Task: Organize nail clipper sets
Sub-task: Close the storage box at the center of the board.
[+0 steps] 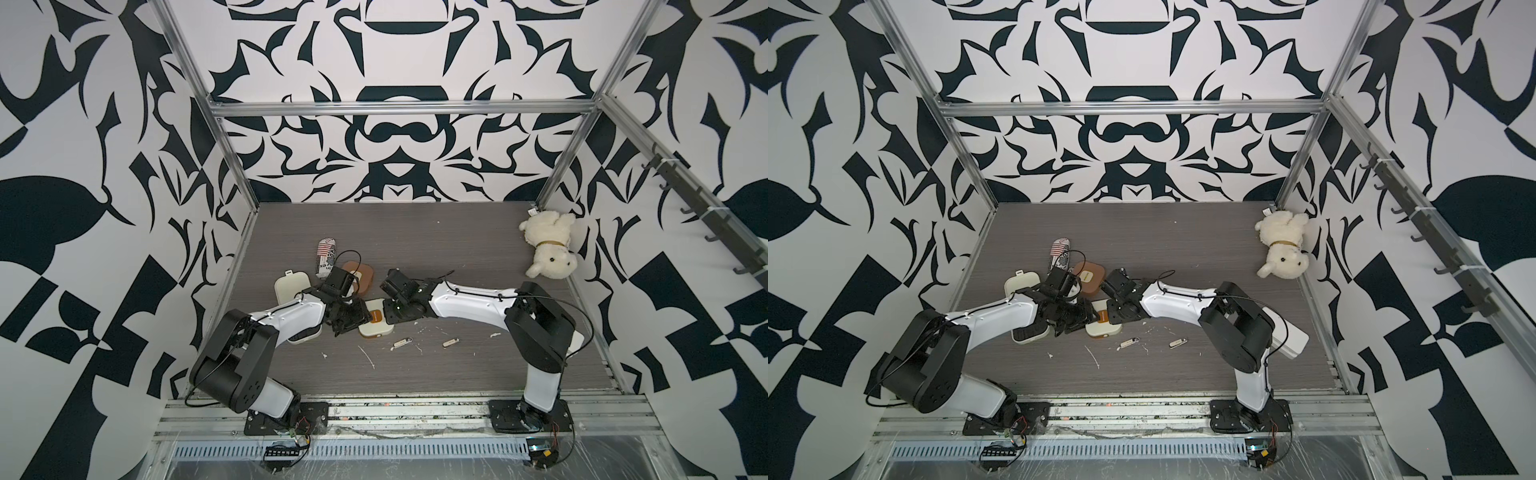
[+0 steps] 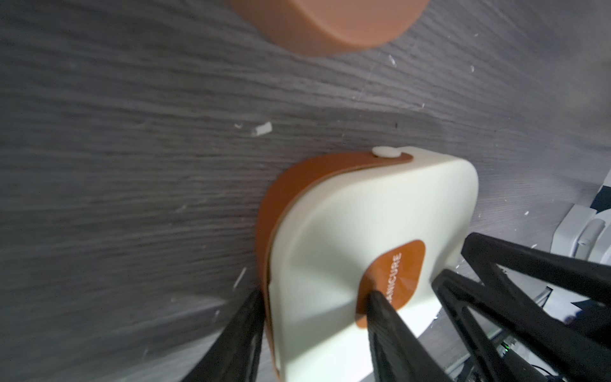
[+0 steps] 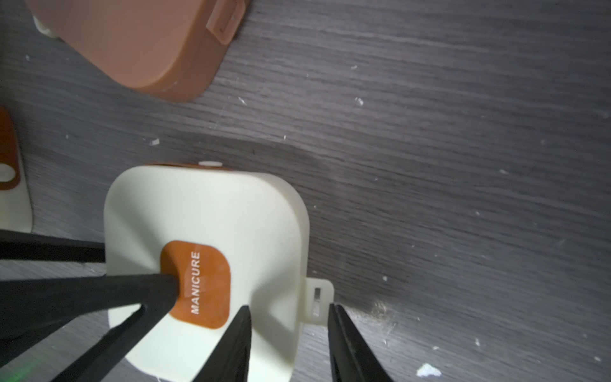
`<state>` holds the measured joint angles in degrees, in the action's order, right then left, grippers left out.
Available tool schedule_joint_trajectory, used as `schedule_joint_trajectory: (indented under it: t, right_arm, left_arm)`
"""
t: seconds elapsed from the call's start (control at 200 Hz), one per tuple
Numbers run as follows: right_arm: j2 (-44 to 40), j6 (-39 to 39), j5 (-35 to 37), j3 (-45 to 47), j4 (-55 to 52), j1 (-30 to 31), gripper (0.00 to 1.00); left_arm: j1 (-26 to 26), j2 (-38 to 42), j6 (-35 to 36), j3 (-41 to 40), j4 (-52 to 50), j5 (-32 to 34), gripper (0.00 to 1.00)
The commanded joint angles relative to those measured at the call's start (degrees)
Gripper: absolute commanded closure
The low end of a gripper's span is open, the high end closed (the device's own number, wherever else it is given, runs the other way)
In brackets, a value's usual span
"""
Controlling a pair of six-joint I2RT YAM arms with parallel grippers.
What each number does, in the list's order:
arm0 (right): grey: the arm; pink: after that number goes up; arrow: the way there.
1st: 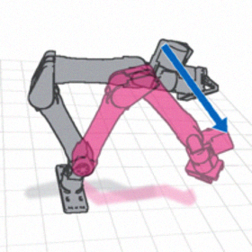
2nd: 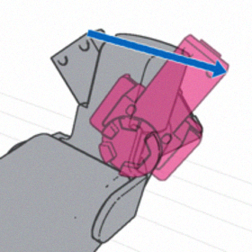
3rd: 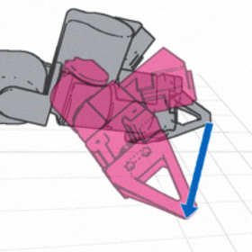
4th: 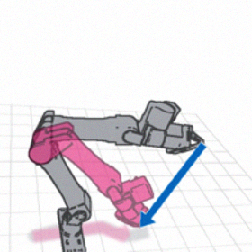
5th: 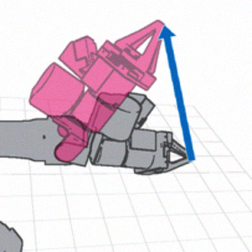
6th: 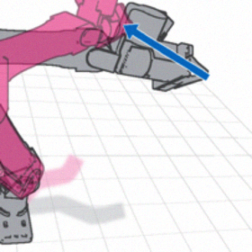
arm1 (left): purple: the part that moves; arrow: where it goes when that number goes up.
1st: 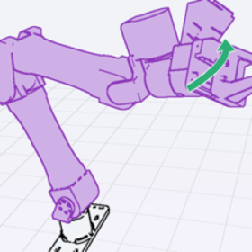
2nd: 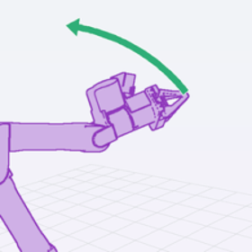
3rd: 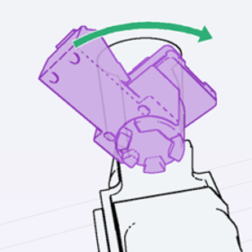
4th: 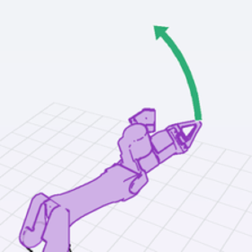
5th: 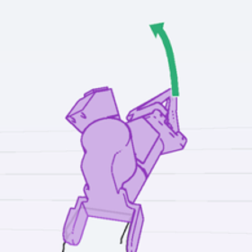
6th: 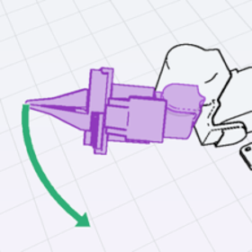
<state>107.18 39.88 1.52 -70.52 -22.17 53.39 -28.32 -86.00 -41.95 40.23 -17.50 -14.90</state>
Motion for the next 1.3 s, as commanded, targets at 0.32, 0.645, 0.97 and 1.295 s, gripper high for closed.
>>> schedule_joint_trajectory:
  t: [0.32, 0.645, 0.97, 1.295]
  right_arm:
    - [-0.5, -2.0, -0.1, -4.5, -1.7, 0.3, 0.58]
    - [1.1, -0.9, 0.9, -3.9, -2.2, -0.4, 0.57]
    - [2.2, -0.7, -0.3, -3.1, -0.9, -1.3, 0.57]
    - [3.4, 0.9, -2.6, -0.9, 1.8, -1.6, 0.57]
  left_arm:
    - [-0.6, -4.3, 0.8, -2.7, -7.2, 3.8, 0.47]
    - [-0.5, -4.4, 0.9, -2.7, -7.2, 3.7, 0.47]
    - [-0.5, -4.5, 0.9, -2.5, -7.2, 3.7, 0.47]
    - [-0.6, -5.1, 1.0, -2.0, -7.2, 3.5, 0.47]
